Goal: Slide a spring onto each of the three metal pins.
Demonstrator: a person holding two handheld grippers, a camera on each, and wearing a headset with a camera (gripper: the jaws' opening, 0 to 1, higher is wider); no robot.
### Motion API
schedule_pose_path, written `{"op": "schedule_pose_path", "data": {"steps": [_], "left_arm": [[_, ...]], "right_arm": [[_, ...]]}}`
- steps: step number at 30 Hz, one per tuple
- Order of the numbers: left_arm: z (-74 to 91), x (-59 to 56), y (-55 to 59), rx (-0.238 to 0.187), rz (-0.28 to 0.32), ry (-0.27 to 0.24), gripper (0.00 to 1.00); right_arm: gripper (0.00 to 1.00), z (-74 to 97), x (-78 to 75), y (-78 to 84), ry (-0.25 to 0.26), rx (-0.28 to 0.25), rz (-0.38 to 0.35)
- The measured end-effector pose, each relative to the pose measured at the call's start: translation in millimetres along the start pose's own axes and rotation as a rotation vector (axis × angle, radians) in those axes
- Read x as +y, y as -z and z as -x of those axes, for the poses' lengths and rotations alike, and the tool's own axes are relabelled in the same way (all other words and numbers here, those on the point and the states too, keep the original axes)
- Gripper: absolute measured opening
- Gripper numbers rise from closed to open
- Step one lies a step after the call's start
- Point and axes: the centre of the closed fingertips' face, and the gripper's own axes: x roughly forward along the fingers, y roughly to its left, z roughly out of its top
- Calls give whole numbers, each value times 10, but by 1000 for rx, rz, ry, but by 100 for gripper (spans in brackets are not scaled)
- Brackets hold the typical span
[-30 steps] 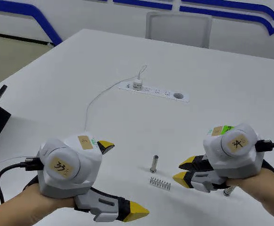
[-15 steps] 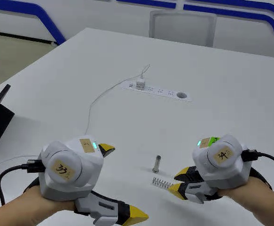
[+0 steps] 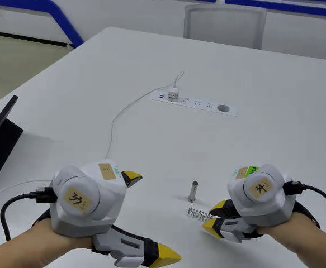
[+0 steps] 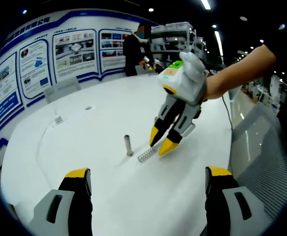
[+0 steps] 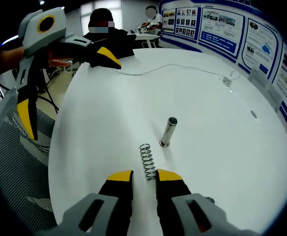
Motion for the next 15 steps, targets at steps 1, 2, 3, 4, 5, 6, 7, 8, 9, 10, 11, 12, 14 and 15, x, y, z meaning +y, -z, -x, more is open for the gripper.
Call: {"op": "schedule_pose_path", "data": {"steps": [1,2,3,4,5,6,7,8,9,10,11,12,14,15], "left_arm": [[-2,-2,7,2,2,2,98],[-3,-5,12,3,3,4,97],[-5,-8,14,4,3,5,97],[-7,-10,18,5,2,6,97],[-10,-11,22,6,2,7,97],[-14,-11,26,7,4,8,97],[-17,-9,29,7,5,9,97],[-19,-9,30,7,5,9,97],[-20,-11,27,7,5,11,97],[-21,-10,26,7,5,11,97],[-22,-6,26,7,5,10,97],[-23,-5,26,7,7,11,97],[-27,-4,23,5,10,12,97],[-27,-7,24,6,10,12,97]], "right_arm": [[19,-9,-6,4,1,3,3],[19,-14,-8,5,1,4,3],[18,-19,-9,5,1,4,2],[18,-30,-15,8,2,5,1],[18,-36,-16,10,2,6,5],[17,-48,-24,15,5,9,15],[16,-55,-26,17,5,11,16],[16,-61,-24,18,4,12,17],[16,-69,-21,20,1,13,13],[16,-75,-21,21,1,13,14],[16,-82,-21,33,1,20,17],[16,-89,-27,44,2,25,18],[15,-102,-24,77,-2,37,22],[14,-103,-17,98,-7,45,25]]}}
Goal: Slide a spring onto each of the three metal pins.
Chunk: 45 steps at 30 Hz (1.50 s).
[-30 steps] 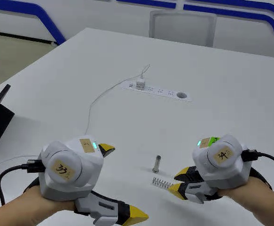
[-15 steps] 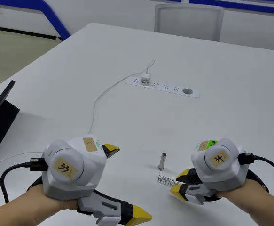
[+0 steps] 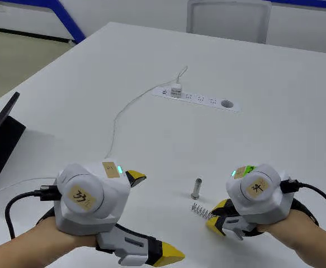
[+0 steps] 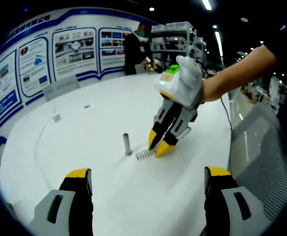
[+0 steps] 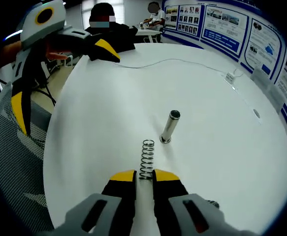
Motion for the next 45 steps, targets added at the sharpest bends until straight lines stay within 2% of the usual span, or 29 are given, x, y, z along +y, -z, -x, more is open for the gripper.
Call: {"op": "schedule_pose_path", "data": {"steps": [5,13,18,22,30,38,45], "left_arm": [[-7,-19,24,8,-1,5,96],[-13,-41,-5,1,-7,10,96],[-4,-53,-13,1,-11,11,95],[1,-73,-29,1,-18,14,95],[-14,-123,-118,-13,-39,19,95],[-71,-249,-181,-19,-63,57,89],[-95,-326,-269,-45,-65,82,86]], "right_arm": [[12,1,18,-20,-13,-16,3],[11,32,33,4,-6,-2,29],[11,107,52,39,-14,-2,43],[11,213,59,-3,-10,-25,37],[11,454,62,-95,3,-65,71],[11,669,127,-108,10,-86,103],[11,800,212,-108,16,-98,121]]}}
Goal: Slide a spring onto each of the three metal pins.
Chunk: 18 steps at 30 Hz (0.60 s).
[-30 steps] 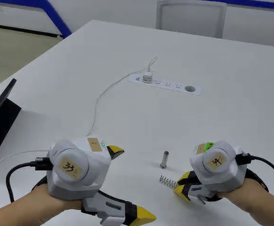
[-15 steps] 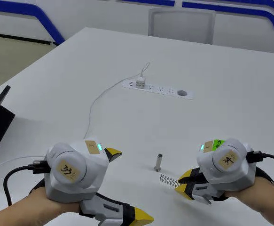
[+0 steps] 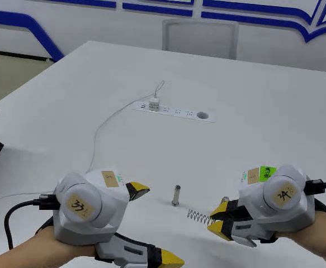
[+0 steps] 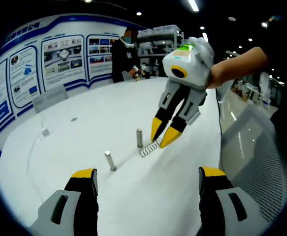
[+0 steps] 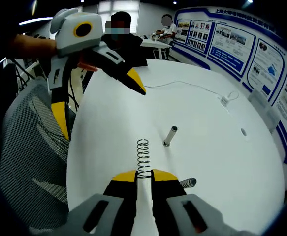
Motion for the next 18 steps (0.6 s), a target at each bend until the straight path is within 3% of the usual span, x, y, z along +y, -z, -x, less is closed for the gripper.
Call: {"op": "schedule_pose_path", "data": {"steps": [18], "left_arm": [[-66,-36,-105,-14,-34,2,79]], "right_arm": [[11,141,166,-133,-7,-28,49]]}}
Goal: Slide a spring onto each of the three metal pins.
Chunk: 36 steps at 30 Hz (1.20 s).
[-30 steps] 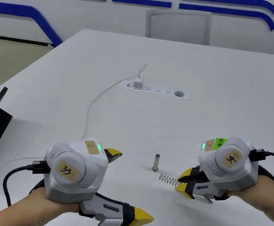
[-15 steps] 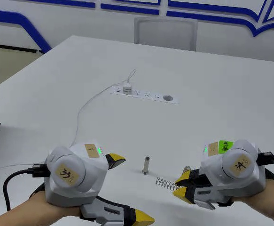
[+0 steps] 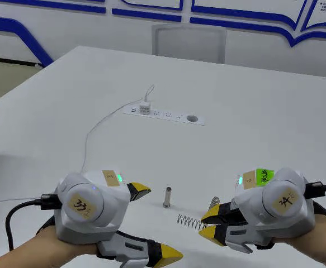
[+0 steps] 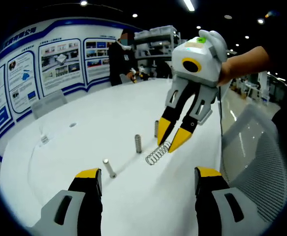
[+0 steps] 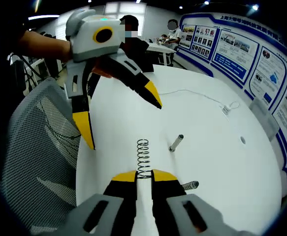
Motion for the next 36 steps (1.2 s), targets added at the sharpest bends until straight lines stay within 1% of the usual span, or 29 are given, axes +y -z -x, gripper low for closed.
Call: {"op": "schedule_pose_path", "data": {"steps": [4,7,14,18,20,23,28,31,35,36], "left_arm": [[3,-12,16,6,-10,4,75],[3,-28,26,9,-13,14,71],[-4,-86,-13,-3,-27,43,61],[-17,-128,-5,3,-33,67,55],[-22,-147,-7,3,-37,74,52],[-35,-172,-1,5,-51,79,53],[-39,-221,-5,7,-60,104,44],[-41,-216,-12,3,-57,102,42],[-40,-243,13,17,-73,118,33],[-39,-246,21,18,-89,115,31]], "right_arm": [[11,12,31,-26,-4,-4,11],[11,12,59,-42,-11,-6,15],[11,2,103,-77,-19,-1,45],[11,10,172,-103,-47,0,76],[11,15,193,-112,-53,1,86],[11,12,216,-127,-59,3,100],[11,-8,256,-132,-71,11,124],[11,-12,286,-146,-82,8,128],[11,-20,311,-158,-88,8,134],[11,-21,312,-164,-88,7,136]]}}
